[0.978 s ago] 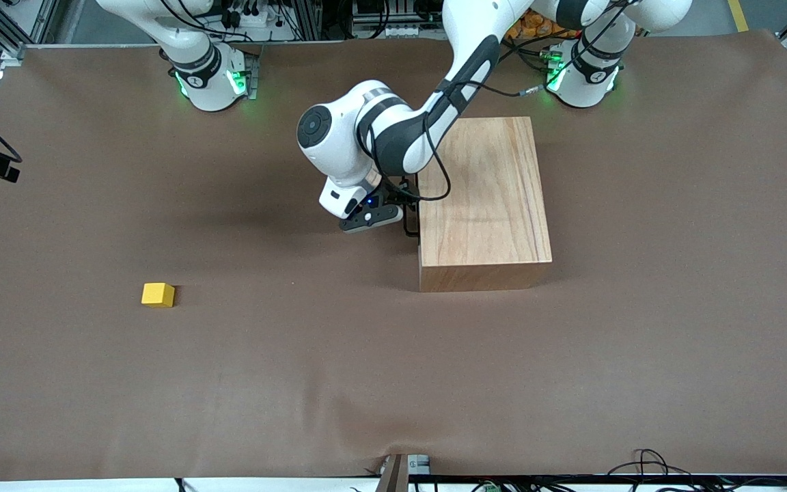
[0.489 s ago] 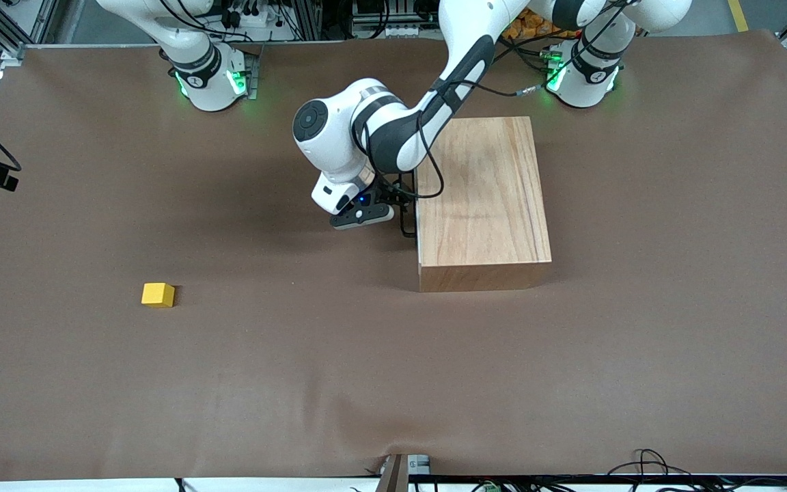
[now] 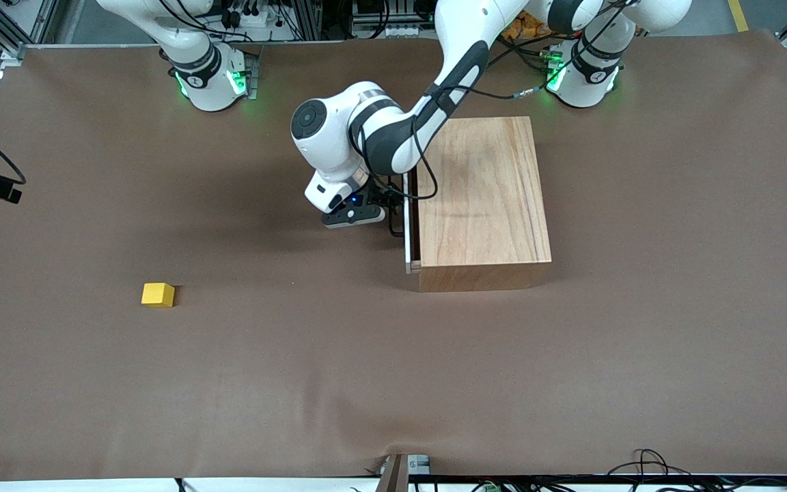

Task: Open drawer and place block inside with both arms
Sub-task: 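Pull the drawer open with the left gripper while the right gripper reaches the cube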

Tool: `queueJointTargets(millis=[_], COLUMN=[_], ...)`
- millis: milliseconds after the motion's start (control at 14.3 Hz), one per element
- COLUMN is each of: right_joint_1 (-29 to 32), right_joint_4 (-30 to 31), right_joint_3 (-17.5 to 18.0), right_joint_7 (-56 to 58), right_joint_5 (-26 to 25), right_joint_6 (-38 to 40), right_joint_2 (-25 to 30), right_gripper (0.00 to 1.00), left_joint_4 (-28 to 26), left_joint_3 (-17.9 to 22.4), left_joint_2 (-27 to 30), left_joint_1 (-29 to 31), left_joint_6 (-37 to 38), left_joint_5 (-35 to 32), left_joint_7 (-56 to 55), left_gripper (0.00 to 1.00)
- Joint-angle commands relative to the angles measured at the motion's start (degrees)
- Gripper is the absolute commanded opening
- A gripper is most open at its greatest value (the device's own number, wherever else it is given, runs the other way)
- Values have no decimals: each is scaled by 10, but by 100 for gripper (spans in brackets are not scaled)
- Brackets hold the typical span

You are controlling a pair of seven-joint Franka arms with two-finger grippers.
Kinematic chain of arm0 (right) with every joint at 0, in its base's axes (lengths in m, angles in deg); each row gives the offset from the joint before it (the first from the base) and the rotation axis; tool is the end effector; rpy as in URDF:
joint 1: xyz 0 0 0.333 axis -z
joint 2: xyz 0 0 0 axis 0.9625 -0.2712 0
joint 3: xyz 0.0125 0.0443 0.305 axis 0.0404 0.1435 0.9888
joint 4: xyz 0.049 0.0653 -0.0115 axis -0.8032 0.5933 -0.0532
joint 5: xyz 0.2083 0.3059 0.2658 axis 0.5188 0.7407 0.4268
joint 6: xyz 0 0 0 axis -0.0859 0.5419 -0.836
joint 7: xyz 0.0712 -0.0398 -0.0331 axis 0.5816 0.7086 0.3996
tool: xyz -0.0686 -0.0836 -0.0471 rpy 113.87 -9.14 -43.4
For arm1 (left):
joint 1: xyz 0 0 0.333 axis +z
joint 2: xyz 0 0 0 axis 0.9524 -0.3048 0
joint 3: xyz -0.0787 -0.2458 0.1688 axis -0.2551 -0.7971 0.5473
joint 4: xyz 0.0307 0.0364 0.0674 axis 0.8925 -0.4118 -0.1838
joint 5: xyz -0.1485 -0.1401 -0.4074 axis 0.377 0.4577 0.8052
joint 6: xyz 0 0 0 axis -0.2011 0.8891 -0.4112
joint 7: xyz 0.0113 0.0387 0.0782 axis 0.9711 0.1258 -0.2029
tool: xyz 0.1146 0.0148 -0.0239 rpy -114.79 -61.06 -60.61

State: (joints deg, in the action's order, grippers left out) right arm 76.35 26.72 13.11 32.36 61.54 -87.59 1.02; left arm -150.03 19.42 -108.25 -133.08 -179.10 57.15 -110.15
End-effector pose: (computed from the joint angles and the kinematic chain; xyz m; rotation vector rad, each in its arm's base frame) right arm 0.6332 -0.1115 0.5753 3.0628 -0.3186 -0.2117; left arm 0.4585 -0.6658 0.2390 -2.9256 -0.0232 -0.0988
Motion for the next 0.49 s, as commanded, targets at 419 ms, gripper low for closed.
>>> queueJointTargets(millis=[419], right_joint_1=[10], right_joint_4=[-10], right_joint_3=[8], right_joint_7=[-1], right_joint_5=[19], right_joint_6=[-66], right_joint_2=[-77], right_gripper=[100], left_joint_4=[19], left_joint_3=[-6], left_joint_2=[-13], left_joint_1=[-1], left_joint_6=[-133], left_joint_5=[52], left_joint_7=[-6], left_gripper=[100])
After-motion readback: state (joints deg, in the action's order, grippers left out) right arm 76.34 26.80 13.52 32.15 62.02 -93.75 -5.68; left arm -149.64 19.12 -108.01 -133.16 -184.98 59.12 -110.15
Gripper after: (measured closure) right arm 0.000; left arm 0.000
